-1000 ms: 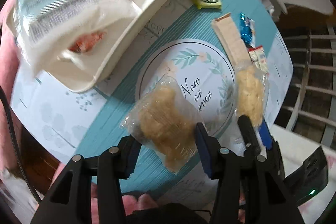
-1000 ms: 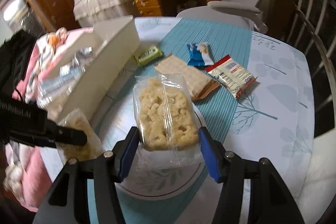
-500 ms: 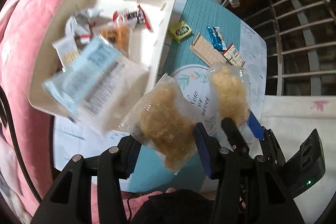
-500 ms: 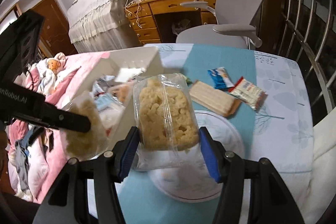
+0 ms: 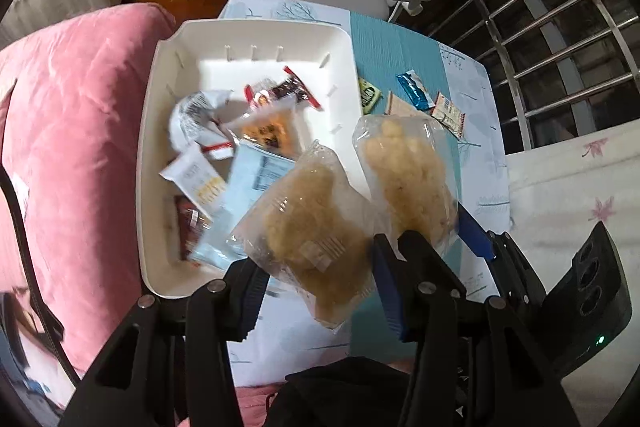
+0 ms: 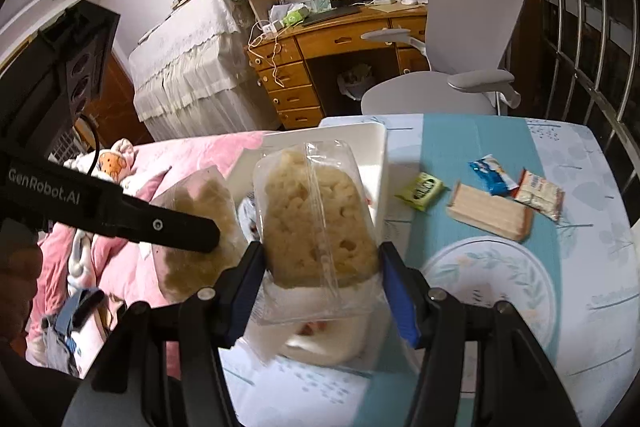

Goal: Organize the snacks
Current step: 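Drop the puffed-rice bags into the tray with both tools, then reach the left tool to the brown paper packet while the right tool reaches the red-white biscuit packet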

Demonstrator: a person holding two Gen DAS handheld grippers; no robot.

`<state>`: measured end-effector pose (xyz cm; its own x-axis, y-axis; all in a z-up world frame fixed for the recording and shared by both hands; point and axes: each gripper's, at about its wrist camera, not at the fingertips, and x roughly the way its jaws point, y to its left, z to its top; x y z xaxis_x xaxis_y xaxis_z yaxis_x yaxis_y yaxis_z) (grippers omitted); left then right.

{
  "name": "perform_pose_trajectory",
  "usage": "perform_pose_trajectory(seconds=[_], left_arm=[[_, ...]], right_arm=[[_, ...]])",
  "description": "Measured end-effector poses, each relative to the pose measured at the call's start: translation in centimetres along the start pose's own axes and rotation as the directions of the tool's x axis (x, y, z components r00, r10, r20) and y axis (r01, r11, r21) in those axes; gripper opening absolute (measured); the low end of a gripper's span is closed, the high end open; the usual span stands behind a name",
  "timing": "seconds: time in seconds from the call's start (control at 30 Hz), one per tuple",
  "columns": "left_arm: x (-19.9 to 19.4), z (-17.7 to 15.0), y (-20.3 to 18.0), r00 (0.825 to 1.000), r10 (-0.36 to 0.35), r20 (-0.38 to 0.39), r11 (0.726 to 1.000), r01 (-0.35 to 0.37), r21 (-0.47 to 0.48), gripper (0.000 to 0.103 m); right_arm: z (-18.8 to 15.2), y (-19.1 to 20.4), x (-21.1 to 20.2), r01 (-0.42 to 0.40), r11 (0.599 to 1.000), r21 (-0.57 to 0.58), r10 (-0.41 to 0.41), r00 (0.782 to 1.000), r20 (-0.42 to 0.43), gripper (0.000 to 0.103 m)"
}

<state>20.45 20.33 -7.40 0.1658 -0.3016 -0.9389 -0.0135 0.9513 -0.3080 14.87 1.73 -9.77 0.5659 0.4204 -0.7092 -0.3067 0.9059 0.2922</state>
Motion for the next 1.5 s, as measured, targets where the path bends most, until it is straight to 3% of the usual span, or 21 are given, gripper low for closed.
perform_pose_trajectory(seconds=[0.33, 0.43, 0.53, 0.93, 1.17, 1.5], left_arm=[[-0.2, 0.9, 5.9, 1.0, -0.018, -0.006, 0.999, 0.018, 0.048, 0.049], [0.4, 0.6, 7.0, 1.0, -0.016, -0.019, 1.0, 0.016, 0.025, 0.069], [0.5, 0.3, 6.9, 0.999, -0.046, -0.025, 0.998, 0.047, 0.034, 0.075], [2.6, -0.9, 2.7, 0.993, -0.09, -0.079, 0.993, 0.095, 0.069, 0.077], [4.2, -1.2, -0.9, 0.99, -0.103, -0.1, 0.992, 0.11, 0.064, 0.079], [5.9, -1.1, -7.9, 0.994, -0.056, -0.089, 0.998, 0.059, 0.036, 0.083]], right_arm=[[0.3, 3.3, 2.9, -0.008, 0.997, 0.077, 0.005, 0.999, 0.045, 0.061], [0.0, 2.6, 4.1, -0.007, 0.987, 0.159, 0.008, 1.0, -0.006, 0.07], [-1.0, 2.2, 4.2, 0.001, 0.981, 0.196, 0.003, 1.0, -0.019, 0.07], [-5.2, -2.5, 2.0, 0.129, 0.94, 0.317, -0.103, 0.99, -0.097, 0.07], [-7.3, -7.5, 0.2, 0.201, 0.88, 0.43, -0.131, 0.974, -0.187, 0.07], [-7.7, -17.3, -2.2, 0.276, 0.787, 0.553, -0.121, 0.946, -0.3, 0.07]])
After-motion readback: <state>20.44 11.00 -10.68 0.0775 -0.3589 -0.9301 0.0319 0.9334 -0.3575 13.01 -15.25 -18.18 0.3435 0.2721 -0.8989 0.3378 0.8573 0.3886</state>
